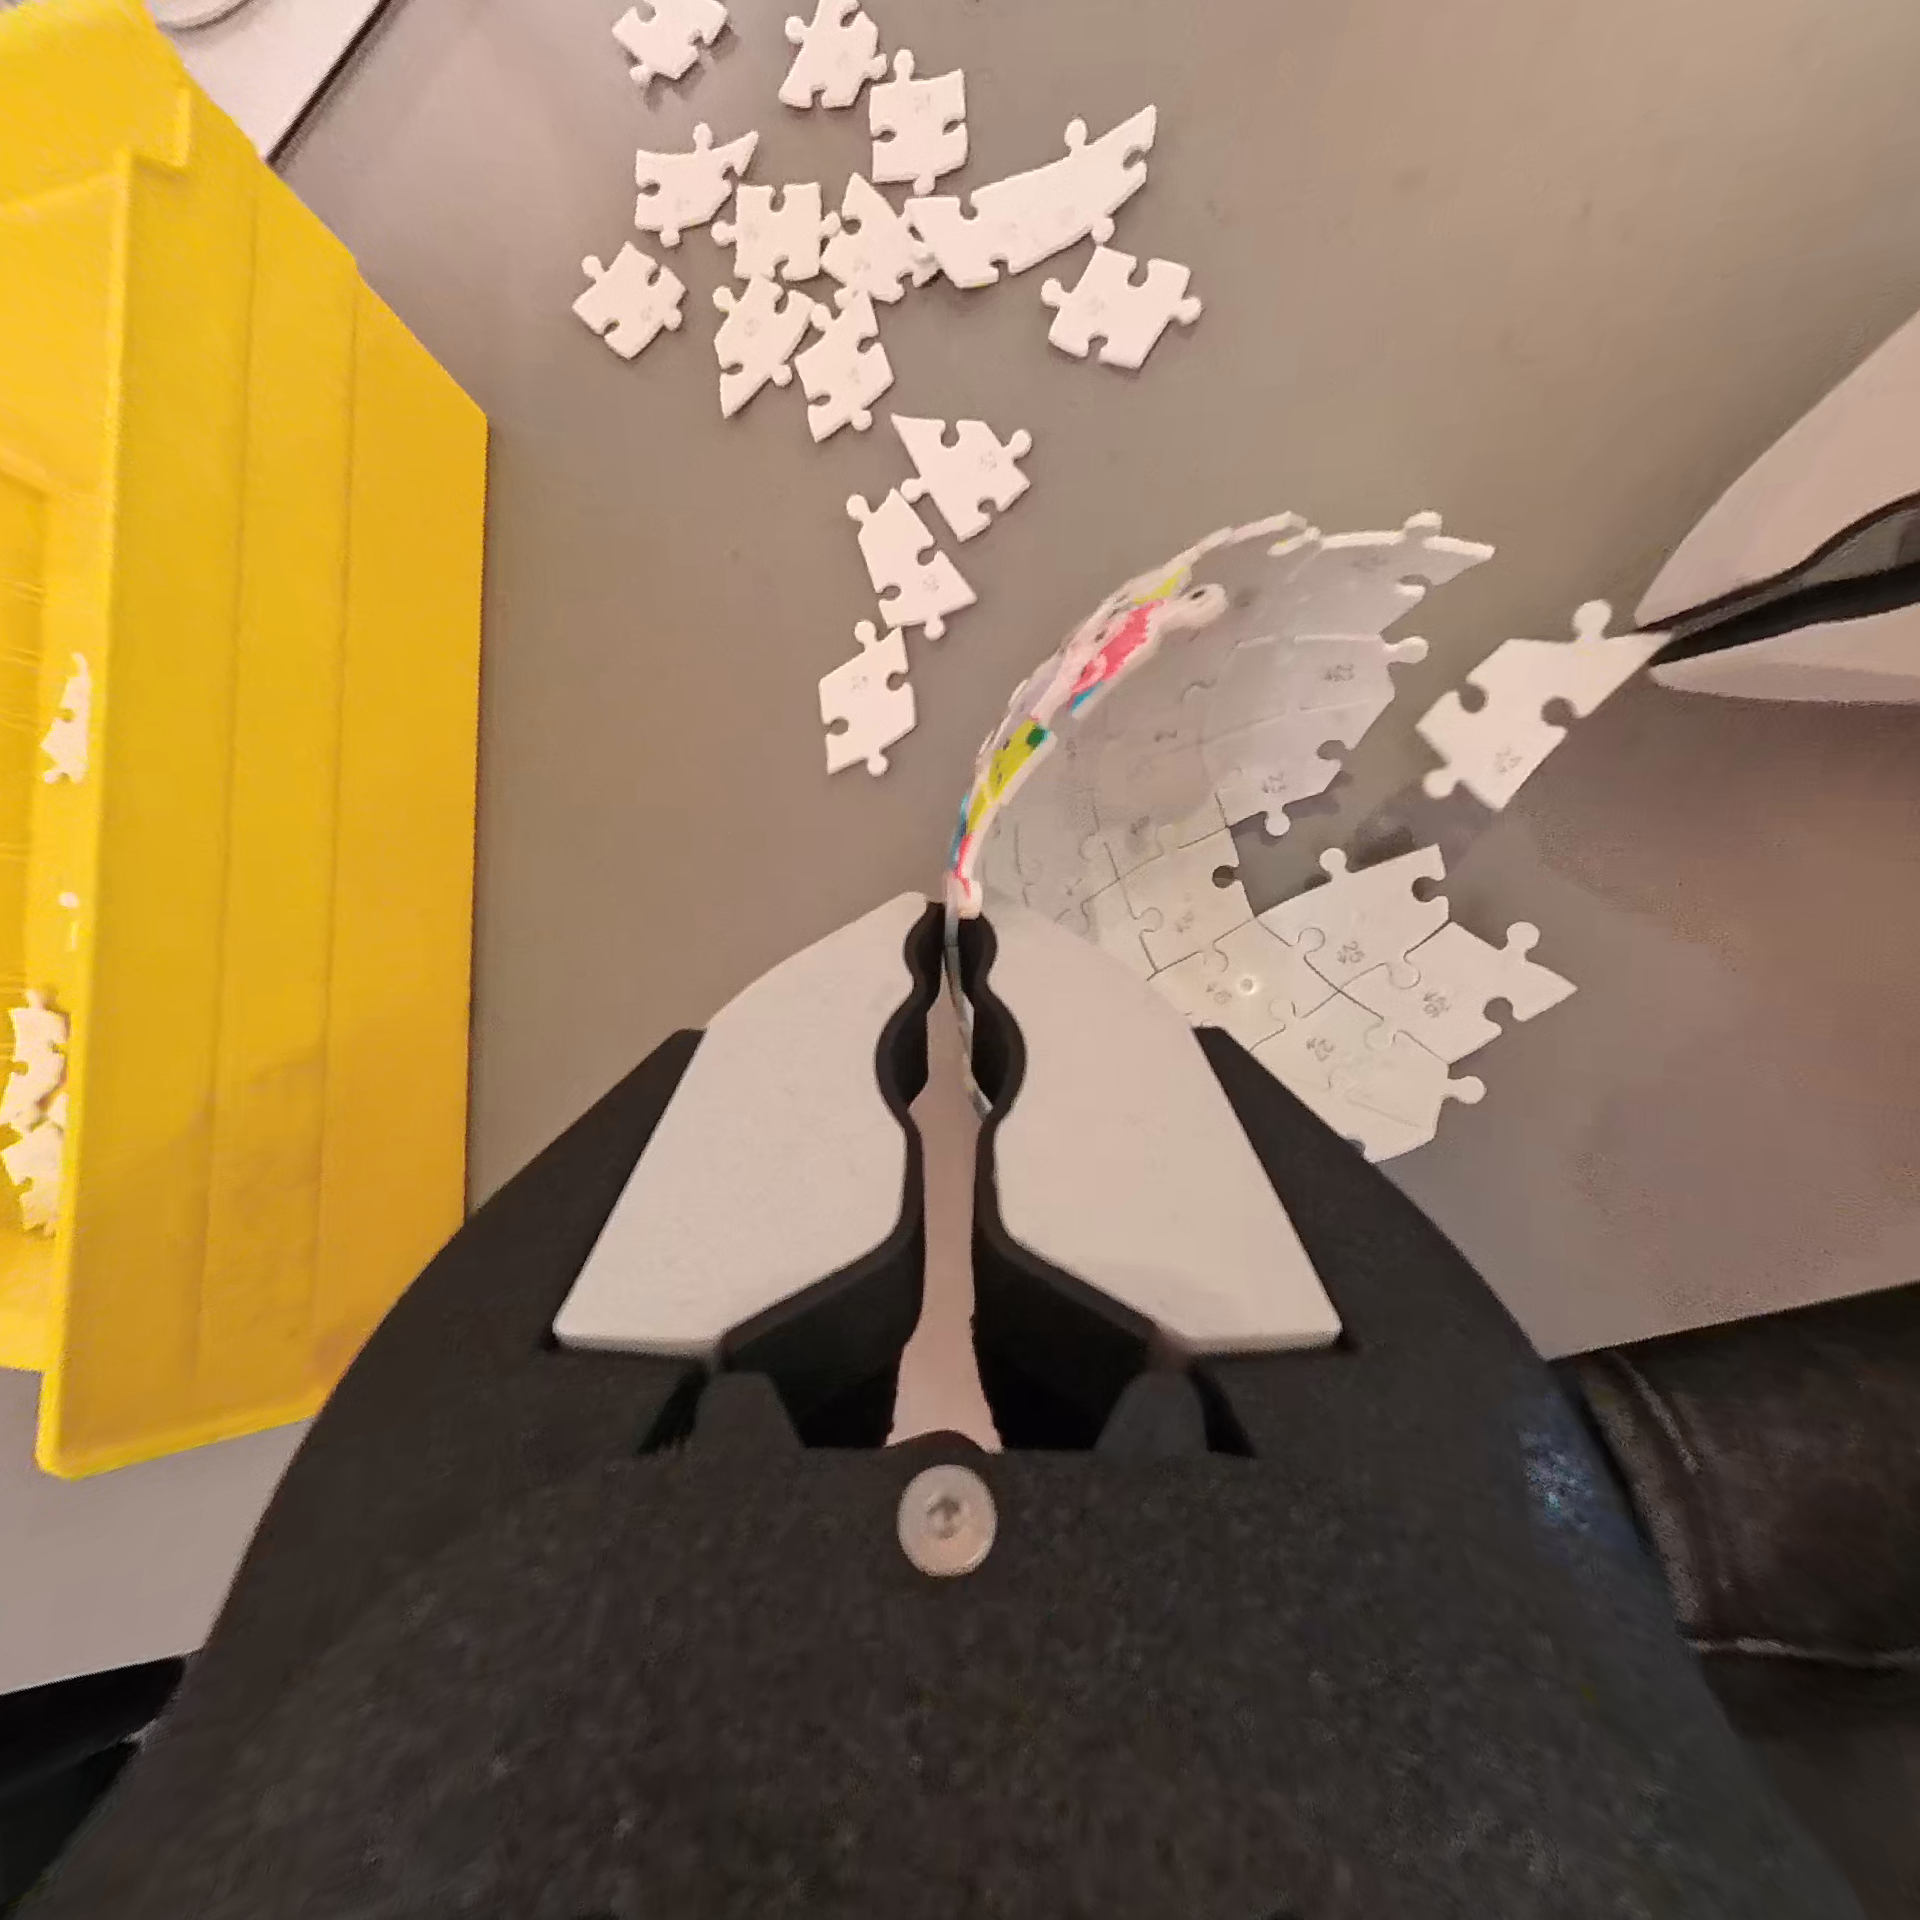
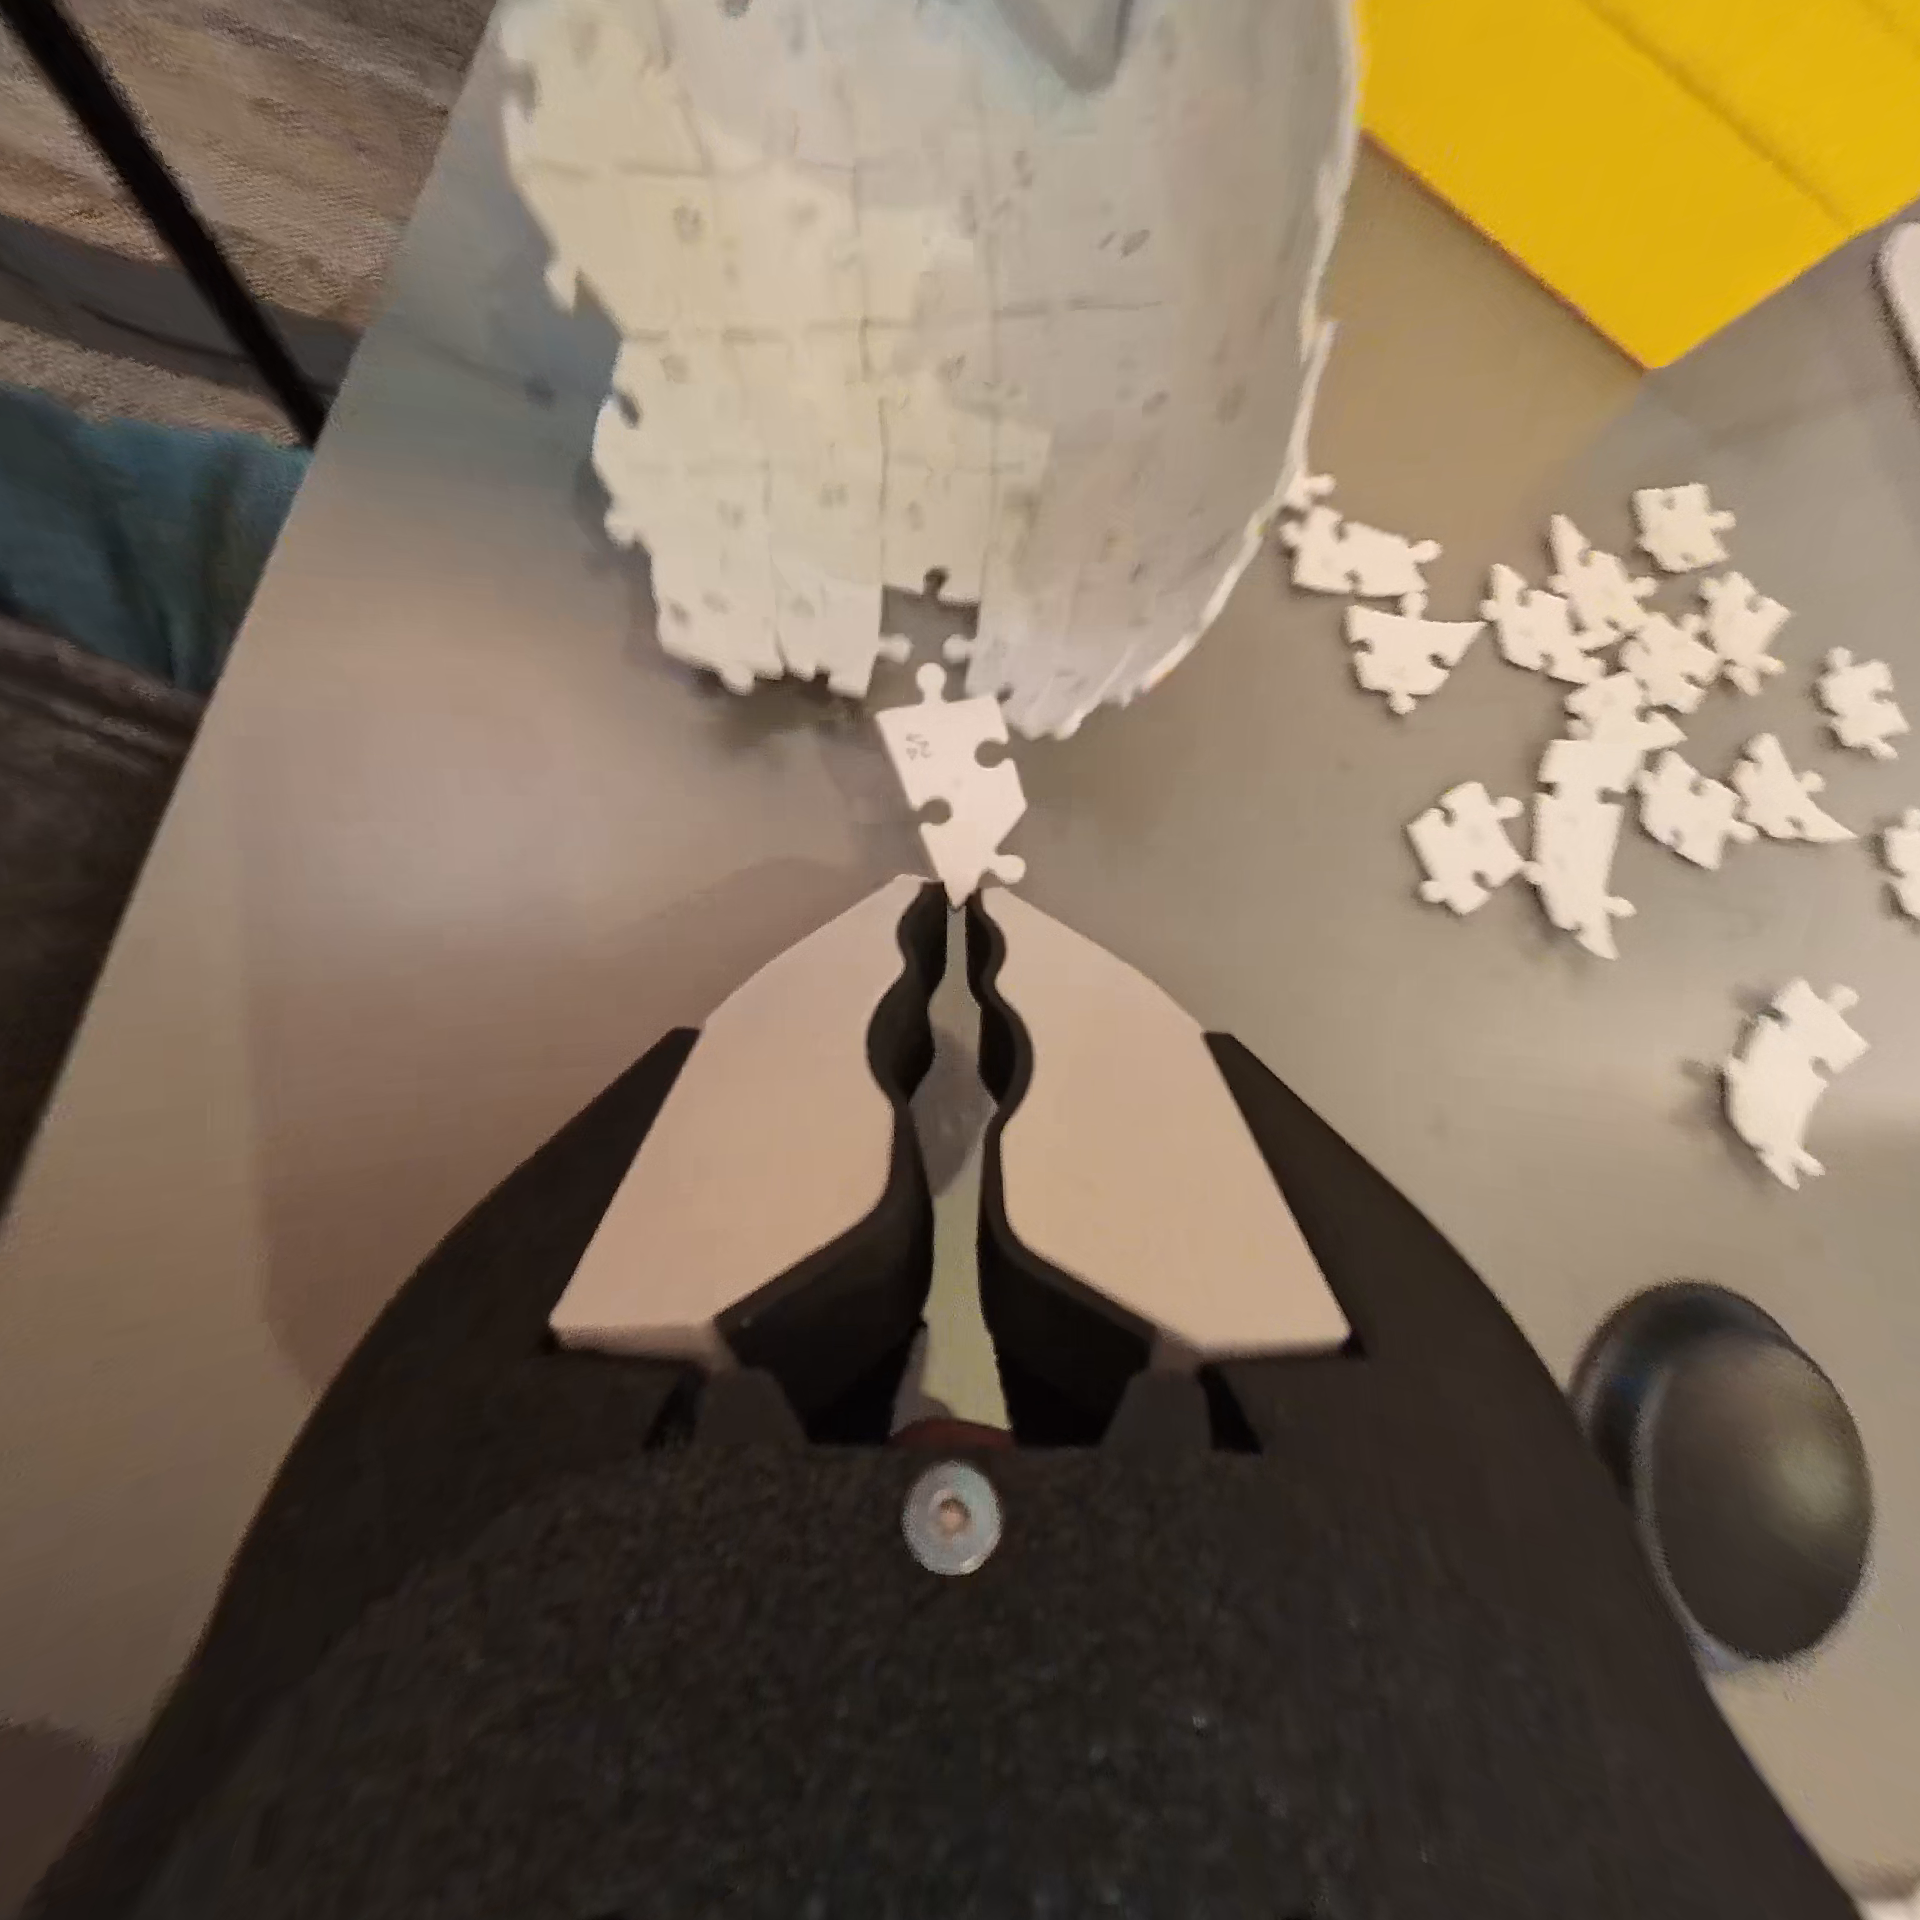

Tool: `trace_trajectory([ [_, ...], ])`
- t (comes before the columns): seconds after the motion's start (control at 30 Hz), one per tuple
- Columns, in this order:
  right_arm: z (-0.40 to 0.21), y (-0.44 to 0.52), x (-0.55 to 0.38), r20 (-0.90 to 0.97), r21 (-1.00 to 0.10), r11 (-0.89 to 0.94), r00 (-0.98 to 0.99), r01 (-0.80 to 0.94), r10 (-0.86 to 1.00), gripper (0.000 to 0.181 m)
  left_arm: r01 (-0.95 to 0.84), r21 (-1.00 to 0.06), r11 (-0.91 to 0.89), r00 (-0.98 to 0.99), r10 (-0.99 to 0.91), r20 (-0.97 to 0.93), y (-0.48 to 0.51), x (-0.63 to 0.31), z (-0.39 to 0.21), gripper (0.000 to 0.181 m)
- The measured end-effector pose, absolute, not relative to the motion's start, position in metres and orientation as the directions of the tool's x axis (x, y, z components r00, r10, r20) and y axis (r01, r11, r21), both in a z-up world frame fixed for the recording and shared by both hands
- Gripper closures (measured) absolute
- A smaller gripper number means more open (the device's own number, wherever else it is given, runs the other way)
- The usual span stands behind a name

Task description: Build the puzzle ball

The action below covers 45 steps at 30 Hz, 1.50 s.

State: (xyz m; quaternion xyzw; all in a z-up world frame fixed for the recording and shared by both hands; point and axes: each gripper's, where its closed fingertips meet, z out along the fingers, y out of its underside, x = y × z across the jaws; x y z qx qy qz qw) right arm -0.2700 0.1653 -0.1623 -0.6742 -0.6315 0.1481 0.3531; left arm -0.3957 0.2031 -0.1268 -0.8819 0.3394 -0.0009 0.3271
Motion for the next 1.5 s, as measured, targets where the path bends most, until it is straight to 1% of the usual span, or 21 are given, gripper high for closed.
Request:
trace_trajectory([
  [0.1,-0.144,0.161,-0.28,0.255,-0.657,-0.031,0.261,0.753,0.931,0.178,-0.62,-0.564,-0.546,0.756,-0.607,-0.244,0.204,-0.385,-0.124,0.179],
  [0.23,-0.156,0.16,-0.286,0.287,-0.554,-0.167,0.376,0.816,0.881,0.177,-0.678,-0.535,-0.504,0.714,-0.623,-0.319,0.206,-0.371,-0.117,0.179],
  [0.27,-0.159,0.16,-0.287,0.293,-0.542,-0.194,0.401,0.817,0.868,0.177,-0.689,-0.532,-0.492,0.703,-0.63,-0.33,0.206,-0.367,-0.116,0.179],
  [0.33,-0.166,0.16,-0.289,0.251,-0.552,-0.27,0.467,0.789,0.848,0.178,-0.701,-0.529,-0.477,0.689,-0.646,-0.33,0.205,-0.36,-0.116,0.179],
  [0.43,-0.176,0.161,-0.286,0.13,-0.554,-0.411,0.563,0.724,0.816,0.178,-0.705,-0.526,-0.476,0.682,-0.66,-0.316,0.205,-0.354,-0.119,0.179],
  [0.53,-0.177,0.162,-0.279,0.096,-0.551,-0.467,0.609,0.691,0.787,0.178,-0.71,-0.52,-0.475,0.679,-0.659,-0.324,0.206,-0.353,-0.12,0.179],
  [0.77,-0.188,0.162,-0.27,0.089,-0.503,-0.512,0.631,0.696,0.771,0.177,-0.715,-0.499,-0.49,0.675,-0.669,-0.311,0.206,-0.347,-0.123,0.179],
  [0.9,-0.184,0.163,-0.269,0.07,-0.529,-0.522,0.648,0.669,0.759,0.177,-0.746,-0.484,-0.458,0.645,-0.676,-0.356,0.212,-0.34,-0.116,0.179],
  [1.1,-0.175,0.169,-0.261,0.04,-0.581,-0.528,0.67,0.619,0.741,0.177,-0.773,-0.498,-0.393,0.608,-0.684,-0.403,0.216,-0.326,-0.111,0.179],
  [1.5,-0.181,0.168,-0.253,-0.024,-0.596,-0.56,0.685,0.575,0.728,0.173,-0.789,-0.479,-0.384,0.586,-0.706,-0.399,0.216,-0.308,-0.118,0.179],
])
